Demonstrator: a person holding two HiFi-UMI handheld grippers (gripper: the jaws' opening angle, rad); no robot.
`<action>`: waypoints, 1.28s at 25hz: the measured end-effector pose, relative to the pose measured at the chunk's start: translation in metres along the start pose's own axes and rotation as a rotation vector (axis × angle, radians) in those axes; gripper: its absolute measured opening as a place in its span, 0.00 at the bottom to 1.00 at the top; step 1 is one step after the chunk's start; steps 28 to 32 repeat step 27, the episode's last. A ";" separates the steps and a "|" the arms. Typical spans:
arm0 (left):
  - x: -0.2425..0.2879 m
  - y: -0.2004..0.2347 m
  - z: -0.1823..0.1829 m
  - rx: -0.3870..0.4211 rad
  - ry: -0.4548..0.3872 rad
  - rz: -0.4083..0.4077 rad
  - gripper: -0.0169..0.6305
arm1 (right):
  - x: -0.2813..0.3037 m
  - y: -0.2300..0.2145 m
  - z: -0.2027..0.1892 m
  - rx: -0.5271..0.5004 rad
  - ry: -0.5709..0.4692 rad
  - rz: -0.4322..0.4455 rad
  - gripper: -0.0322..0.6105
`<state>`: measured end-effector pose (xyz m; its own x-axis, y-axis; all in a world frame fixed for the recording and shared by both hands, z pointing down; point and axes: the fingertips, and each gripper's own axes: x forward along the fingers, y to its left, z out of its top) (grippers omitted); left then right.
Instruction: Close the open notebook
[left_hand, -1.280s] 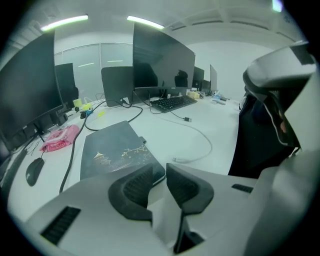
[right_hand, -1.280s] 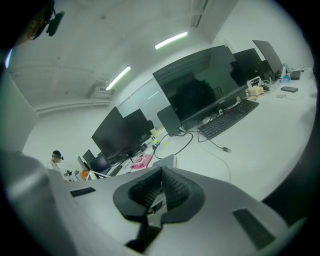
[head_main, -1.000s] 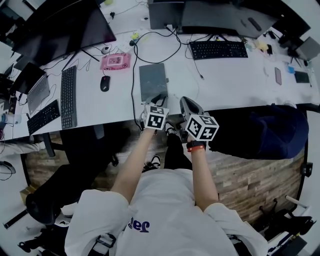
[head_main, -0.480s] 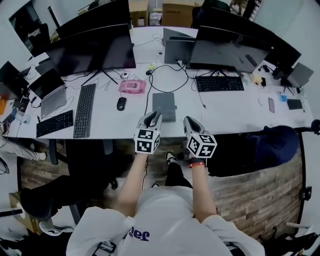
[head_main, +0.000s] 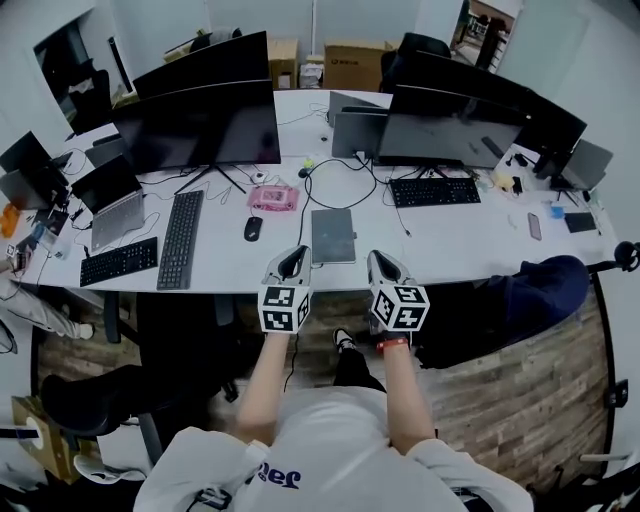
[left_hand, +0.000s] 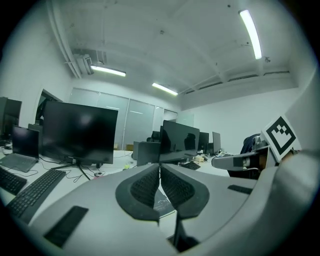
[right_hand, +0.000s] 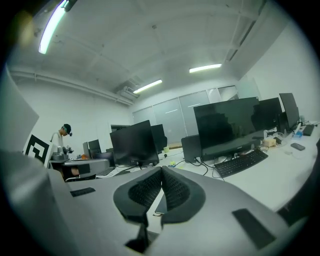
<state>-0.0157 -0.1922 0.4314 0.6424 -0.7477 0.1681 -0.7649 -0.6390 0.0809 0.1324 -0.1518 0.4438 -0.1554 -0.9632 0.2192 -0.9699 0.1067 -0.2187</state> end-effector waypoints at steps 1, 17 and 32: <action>-0.004 0.000 0.002 0.002 -0.010 0.002 0.07 | -0.002 0.003 0.001 -0.007 -0.003 0.000 0.07; -0.026 -0.002 -0.002 -0.023 -0.047 -0.003 0.06 | -0.010 0.018 -0.009 -0.060 -0.008 -0.011 0.07; 0.034 0.030 -0.056 -0.115 0.044 0.025 0.06 | 0.074 -0.037 -0.075 0.025 0.141 -0.031 0.07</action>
